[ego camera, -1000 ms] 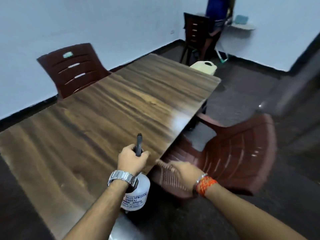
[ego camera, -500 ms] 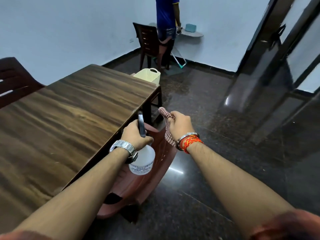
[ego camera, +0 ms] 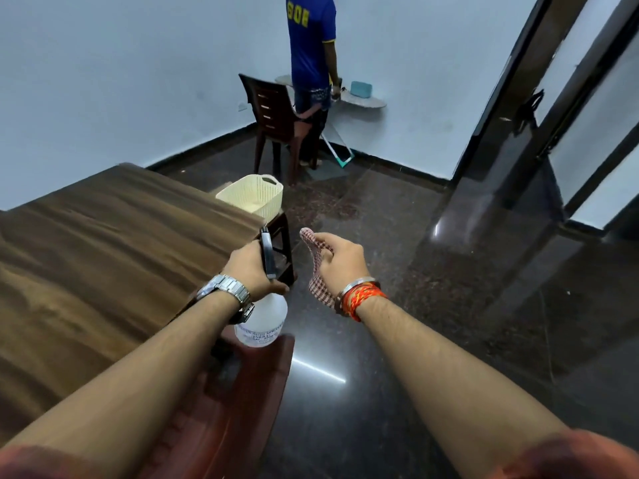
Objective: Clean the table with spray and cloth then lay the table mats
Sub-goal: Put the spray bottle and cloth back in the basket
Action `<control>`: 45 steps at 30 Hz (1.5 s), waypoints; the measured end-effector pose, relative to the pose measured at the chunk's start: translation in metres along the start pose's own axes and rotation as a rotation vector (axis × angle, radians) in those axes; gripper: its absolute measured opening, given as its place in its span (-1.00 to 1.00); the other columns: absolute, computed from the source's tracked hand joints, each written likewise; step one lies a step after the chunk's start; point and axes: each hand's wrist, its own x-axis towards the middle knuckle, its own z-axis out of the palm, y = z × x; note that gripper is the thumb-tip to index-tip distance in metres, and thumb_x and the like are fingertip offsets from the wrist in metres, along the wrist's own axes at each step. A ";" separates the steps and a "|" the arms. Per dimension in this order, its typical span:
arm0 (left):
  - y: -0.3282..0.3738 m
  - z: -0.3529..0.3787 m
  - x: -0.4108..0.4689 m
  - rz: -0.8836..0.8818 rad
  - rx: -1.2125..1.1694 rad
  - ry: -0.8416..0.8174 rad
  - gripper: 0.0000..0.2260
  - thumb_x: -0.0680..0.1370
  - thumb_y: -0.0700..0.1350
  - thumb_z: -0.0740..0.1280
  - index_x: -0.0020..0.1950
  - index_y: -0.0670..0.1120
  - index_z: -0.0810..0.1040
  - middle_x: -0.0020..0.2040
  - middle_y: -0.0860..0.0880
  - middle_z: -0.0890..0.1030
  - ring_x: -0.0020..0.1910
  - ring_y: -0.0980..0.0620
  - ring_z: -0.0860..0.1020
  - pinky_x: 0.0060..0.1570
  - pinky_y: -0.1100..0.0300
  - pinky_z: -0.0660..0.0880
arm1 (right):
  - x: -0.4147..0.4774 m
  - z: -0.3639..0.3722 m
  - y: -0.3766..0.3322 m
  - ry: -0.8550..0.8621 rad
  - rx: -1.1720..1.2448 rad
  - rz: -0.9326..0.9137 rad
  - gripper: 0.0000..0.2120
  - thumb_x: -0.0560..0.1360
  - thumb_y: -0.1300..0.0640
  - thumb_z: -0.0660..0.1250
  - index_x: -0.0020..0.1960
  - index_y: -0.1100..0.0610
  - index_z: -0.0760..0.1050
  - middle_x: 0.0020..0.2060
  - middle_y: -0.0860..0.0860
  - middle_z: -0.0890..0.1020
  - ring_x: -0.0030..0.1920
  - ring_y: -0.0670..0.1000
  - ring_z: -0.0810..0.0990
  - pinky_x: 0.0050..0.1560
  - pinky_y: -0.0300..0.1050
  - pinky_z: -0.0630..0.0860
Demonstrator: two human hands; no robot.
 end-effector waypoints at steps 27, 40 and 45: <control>0.011 0.039 0.414 -0.342 -0.037 0.211 -0.52 0.29 0.13 0.65 -0.12 -0.01 0.39 -0.20 0.03 0.53 -0.13 -0.04 0.53 -0.19 0.17 0.34 | 0.487 0.124 0.106 -0.494 -0.107 -0.295 -0.68 0.51 0.28 0.20 0.19 0.15 0.59 0.14 0.13 0.62 0.17 0.11 0.55 0.24 -0.14 0.40; -0.087 -0.007 0.594 -0.519 -0.136 0.295 -0.49 0.30 0.03 0.66 0.09 -0.12 0.52 0.02 -0.09 0.66 0.01 -0.13 0.62 0.01 0.06 0.54 | 0.672 0.277 0.100 -0.669 -0.181 -0.350 -0.71 0.46 0.33 0.24 0.11 0.21 0.62 0.07 0.15 0.65 0.12 0.18 0.56 0.19 -0.08 0.45; -0.129 0.010 0.640 -0.670 -0.215 0.333 -0.45 0.30 -0.03 0.66 0.16 -0.18 0.53 0.10 -0.13 0.67 0.06 -0.13 0.65 0.10 0.01 0.57 | 0.719 0.345 0.125 -0.761 -0.182 -0.327 -0.69 0.47 0.33 0.26 0.17 0.18 0.61 0.11 0.11 0.63 0.12 0.11 0.57 0.14 -0.30 0.35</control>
